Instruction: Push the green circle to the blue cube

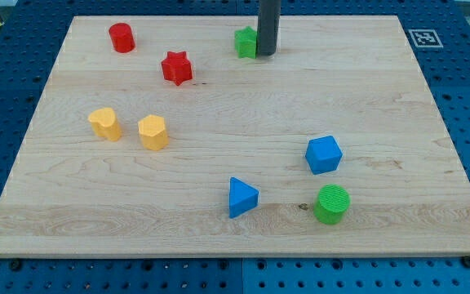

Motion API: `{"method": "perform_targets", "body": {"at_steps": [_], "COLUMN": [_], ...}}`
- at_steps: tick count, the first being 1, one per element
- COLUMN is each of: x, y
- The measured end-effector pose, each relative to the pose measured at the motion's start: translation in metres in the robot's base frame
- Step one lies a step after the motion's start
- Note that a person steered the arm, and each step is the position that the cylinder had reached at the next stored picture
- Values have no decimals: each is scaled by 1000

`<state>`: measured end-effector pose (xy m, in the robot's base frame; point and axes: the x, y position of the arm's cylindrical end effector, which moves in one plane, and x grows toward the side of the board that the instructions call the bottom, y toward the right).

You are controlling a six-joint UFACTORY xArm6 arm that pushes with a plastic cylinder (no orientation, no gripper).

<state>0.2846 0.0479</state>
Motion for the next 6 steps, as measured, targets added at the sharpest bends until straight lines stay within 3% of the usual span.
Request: {"method": "perform_targets", "body": {"at_steps": [1,4,6], "x": [5,120,158], "y": [0,13,-57]}}
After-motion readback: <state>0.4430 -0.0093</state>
